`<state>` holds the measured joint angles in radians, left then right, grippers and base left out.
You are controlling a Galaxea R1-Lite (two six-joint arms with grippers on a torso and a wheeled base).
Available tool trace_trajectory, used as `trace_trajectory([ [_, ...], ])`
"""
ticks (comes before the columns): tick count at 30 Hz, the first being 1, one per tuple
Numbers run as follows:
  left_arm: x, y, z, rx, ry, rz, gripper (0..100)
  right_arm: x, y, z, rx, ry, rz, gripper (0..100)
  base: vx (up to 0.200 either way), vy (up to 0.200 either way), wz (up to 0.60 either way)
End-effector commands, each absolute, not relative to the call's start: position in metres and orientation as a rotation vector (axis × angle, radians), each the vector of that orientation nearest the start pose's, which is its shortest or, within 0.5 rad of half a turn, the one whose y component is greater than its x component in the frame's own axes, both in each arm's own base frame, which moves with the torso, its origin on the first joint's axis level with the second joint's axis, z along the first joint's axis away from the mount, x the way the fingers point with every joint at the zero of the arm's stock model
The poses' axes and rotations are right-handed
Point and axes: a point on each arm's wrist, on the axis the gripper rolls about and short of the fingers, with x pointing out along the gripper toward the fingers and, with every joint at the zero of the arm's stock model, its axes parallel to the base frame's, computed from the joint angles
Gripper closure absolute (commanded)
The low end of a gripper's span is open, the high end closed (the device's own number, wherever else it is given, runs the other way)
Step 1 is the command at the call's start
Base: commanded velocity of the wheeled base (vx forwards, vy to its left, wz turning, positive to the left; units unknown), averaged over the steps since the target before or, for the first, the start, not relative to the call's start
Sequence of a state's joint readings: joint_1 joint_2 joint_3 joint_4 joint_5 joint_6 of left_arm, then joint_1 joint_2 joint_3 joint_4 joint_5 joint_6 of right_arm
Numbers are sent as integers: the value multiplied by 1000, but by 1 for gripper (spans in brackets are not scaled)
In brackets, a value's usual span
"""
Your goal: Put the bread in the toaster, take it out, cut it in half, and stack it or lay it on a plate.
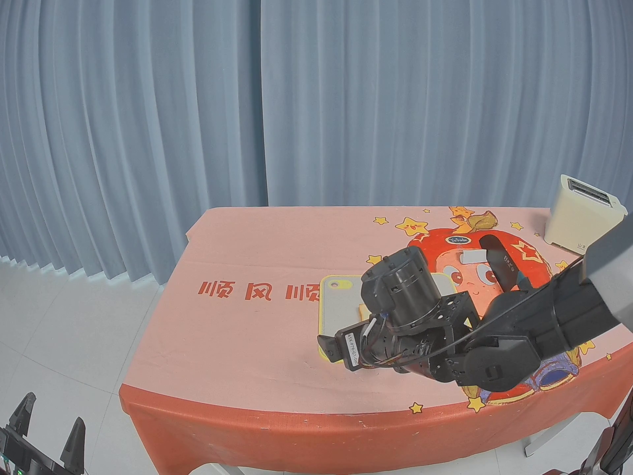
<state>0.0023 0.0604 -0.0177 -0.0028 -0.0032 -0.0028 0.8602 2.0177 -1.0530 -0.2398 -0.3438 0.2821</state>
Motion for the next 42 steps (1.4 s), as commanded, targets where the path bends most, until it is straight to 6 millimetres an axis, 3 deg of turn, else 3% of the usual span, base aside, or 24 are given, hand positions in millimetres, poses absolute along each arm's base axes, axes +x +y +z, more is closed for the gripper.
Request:
trace_trajectory([
  [1, -18, 0, 77, -3, 57, 0, 0, 253, 277, 94, -149, 674, 388, 0, 0, 0, 0],
  [17, -18, 0, 77, -3, 57, 0, 0, 260, 281, 76, -165, 703, 375, 0, 0, 0, 0],
  [35, -18, 0, 77, -3, 57, 0, 0, 261, 284, 71, -152, 717, 377, 0, 0, 0, 0],
  [42, -18, 0, 77, -3, 57, -1, 0, 260, 282, 79, -142, 699, 376, 0, 0, 0, 0],
])
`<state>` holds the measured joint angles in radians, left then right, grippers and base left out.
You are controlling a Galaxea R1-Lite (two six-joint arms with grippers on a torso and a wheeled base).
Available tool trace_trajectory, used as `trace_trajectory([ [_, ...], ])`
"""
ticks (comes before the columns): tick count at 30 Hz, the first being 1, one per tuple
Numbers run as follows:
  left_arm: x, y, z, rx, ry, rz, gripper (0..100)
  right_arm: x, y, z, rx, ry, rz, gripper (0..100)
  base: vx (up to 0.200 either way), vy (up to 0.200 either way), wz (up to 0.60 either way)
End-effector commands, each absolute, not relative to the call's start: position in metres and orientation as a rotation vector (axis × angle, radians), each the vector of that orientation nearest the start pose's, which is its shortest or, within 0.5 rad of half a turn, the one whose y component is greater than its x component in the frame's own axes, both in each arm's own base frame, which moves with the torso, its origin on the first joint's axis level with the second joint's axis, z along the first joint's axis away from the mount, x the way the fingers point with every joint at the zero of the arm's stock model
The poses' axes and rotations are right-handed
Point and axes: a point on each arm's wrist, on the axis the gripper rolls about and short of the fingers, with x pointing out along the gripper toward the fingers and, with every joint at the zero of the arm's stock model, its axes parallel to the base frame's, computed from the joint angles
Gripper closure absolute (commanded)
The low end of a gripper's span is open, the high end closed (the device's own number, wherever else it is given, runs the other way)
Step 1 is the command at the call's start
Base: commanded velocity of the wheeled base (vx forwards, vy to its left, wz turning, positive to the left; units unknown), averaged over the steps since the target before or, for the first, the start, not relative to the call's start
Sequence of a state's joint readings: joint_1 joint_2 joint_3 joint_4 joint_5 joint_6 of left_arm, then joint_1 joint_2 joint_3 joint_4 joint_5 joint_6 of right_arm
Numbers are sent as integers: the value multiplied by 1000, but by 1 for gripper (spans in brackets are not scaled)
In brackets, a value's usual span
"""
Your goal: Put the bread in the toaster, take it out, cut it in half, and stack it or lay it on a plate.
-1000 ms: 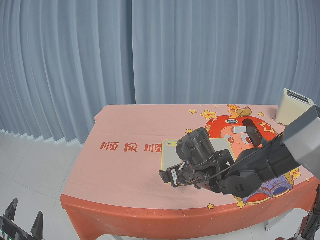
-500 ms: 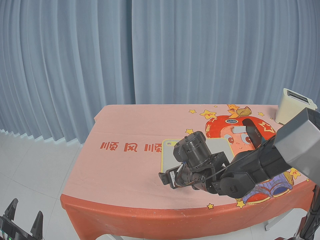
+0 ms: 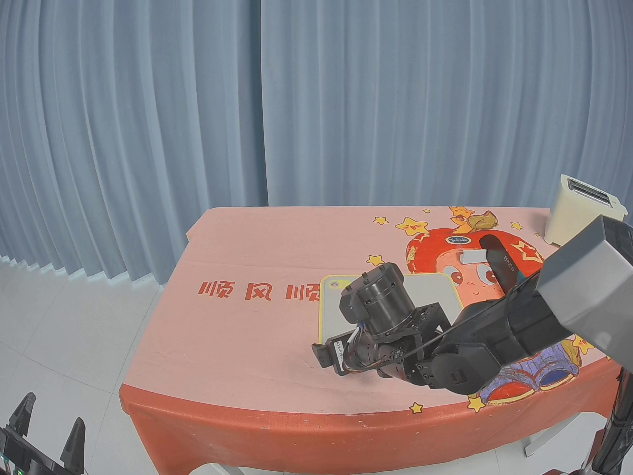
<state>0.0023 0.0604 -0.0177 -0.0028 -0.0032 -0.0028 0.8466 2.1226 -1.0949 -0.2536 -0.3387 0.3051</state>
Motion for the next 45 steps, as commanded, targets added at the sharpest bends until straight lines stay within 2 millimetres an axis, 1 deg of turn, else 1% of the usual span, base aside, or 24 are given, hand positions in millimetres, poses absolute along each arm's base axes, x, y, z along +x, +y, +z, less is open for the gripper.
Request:
trace_trajectory([
  [1, -18, 0, 77, -3, 57, 0, 0, 259, 282, 79, -142, 699, 376, 0, 0, 0, 0],
  [6, -18, 0, 77, -3, 57, 0, 0, 259, 281, 83, -136, 690, 377, 0, 0, 0, 0],
  [27, -18, 0, 77, -3, 57, 0, 0, 262, 283, 66, -156, 728, 373, 0, 0, 0, 0],
  [41, -18, 0, 77, -3, 57, -1, 0, 262, 283, 63, -164, 735, 367, 0, 0, 0, 0],
  [42, -18, 0, 77, -3, 57, 0, 0, 262, 283, 62, -166, 738, 366, 100, 0, 0, 0],
  [45, -18, 0, 77, -3, 57, 0, 0, 262, 283, 62, -164, 737, 368, 100, 0, 0, 0],
])
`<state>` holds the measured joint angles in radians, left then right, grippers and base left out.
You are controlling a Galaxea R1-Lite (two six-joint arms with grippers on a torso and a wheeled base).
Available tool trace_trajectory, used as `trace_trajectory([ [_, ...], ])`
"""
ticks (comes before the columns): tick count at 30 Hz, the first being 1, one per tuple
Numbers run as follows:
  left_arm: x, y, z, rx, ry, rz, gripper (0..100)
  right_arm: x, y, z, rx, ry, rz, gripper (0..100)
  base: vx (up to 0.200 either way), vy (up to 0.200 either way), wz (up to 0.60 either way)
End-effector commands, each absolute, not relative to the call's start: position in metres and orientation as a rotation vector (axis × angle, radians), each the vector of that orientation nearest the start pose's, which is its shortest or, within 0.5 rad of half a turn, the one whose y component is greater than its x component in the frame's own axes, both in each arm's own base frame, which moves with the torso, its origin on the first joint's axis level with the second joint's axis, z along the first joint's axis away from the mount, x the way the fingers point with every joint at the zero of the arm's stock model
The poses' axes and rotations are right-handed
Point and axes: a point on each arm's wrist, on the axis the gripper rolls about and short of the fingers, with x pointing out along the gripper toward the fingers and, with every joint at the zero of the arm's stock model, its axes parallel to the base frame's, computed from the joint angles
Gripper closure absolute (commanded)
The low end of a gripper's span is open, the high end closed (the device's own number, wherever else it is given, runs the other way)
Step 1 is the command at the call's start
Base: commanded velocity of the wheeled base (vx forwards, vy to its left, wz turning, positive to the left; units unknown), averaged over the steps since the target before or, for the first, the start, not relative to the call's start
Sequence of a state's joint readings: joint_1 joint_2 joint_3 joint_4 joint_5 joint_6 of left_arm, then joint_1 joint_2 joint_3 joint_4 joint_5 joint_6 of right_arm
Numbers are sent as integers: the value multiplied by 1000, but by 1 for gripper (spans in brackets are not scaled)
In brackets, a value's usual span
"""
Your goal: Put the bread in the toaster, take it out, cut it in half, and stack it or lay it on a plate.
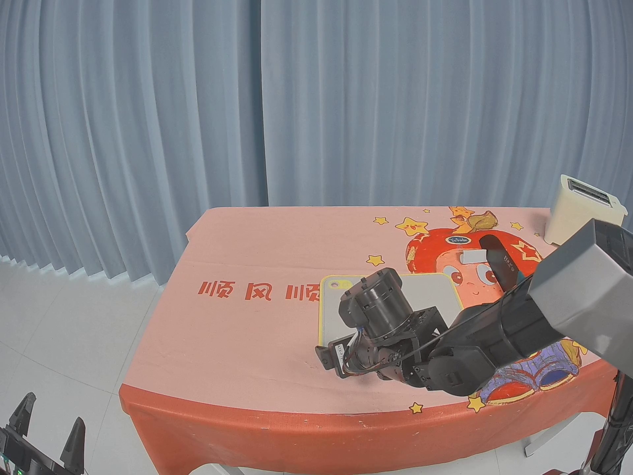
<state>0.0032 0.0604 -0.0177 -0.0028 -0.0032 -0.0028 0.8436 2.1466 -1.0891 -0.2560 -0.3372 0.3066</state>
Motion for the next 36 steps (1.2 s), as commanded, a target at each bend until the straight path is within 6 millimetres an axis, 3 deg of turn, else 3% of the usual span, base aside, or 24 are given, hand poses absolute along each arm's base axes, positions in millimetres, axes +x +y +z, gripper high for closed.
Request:
trace_trajectory([
  [1, -18, 0, 77, -3, 57, 0, 0, 262, 284, 62, -166, 737, 368, 100, 0, 0, 0],
  [20, -18, 0, 77, -3, 57, -1, 0, 257, 283, 68, -166, 723, 373, 100, 0, 0, 0],
  [36, -18, 0, 77, -3, 57, 0, 0, 244, 271, 104, -130, 659, 395, 100, 0, 0, 0],
])
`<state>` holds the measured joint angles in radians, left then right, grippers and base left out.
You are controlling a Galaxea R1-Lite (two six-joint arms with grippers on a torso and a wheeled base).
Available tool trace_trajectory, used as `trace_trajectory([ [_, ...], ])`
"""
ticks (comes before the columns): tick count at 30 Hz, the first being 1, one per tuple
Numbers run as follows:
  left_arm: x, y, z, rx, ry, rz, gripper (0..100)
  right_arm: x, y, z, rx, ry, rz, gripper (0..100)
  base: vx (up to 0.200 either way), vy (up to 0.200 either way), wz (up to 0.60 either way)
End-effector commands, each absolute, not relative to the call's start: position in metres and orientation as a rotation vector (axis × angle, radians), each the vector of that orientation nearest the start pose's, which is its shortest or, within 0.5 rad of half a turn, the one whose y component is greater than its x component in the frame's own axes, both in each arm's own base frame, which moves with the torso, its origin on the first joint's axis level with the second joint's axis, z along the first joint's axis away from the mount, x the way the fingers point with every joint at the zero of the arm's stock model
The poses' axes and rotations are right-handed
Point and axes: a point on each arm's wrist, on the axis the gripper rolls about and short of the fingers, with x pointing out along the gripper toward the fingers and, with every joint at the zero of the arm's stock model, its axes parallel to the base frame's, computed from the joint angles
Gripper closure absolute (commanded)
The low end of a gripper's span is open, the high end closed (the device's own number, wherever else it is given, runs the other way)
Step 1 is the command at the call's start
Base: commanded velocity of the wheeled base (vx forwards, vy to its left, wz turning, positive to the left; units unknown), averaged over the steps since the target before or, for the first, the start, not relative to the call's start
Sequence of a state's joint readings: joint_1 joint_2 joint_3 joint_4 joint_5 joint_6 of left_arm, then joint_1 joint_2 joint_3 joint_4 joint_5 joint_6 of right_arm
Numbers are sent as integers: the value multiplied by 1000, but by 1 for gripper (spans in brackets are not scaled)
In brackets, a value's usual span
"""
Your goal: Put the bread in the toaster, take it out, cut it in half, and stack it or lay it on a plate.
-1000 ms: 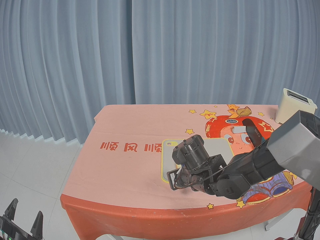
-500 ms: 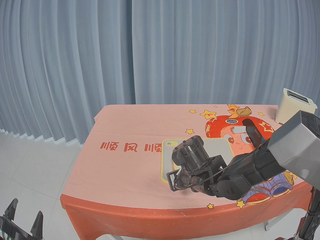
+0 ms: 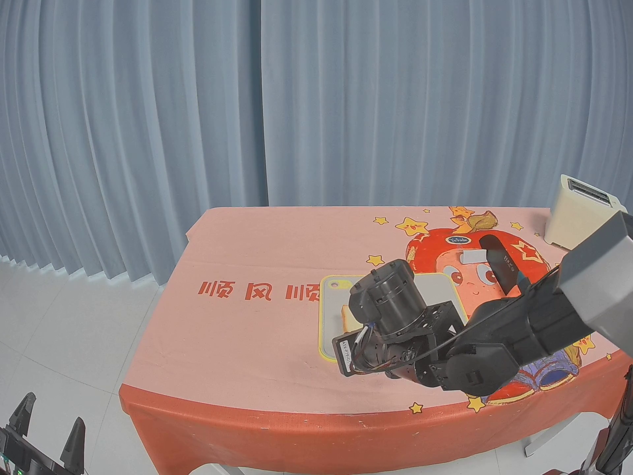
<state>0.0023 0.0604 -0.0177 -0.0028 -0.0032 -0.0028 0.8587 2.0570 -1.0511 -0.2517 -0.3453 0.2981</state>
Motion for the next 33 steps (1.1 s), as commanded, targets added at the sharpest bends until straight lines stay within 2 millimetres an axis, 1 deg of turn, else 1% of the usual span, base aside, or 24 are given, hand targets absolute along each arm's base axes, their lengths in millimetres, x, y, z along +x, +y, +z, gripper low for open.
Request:
trace_trajectory([
  [1, -18, 0, 77, -3, 57, 0, 0, 242, 270, 106, -128, 654, 398, 100, 0, 0, 0],
  [17, -18, 0, 77, -3, 57, -1, 0, 230, 253, 137, -89, 595, 408, 100, 0, 0, 0],
  [33, -18, 0, 77, -5, 58, 3, 0, 231, 249, 134, -95, 603, 397, 100, 0, 0, 0],
])
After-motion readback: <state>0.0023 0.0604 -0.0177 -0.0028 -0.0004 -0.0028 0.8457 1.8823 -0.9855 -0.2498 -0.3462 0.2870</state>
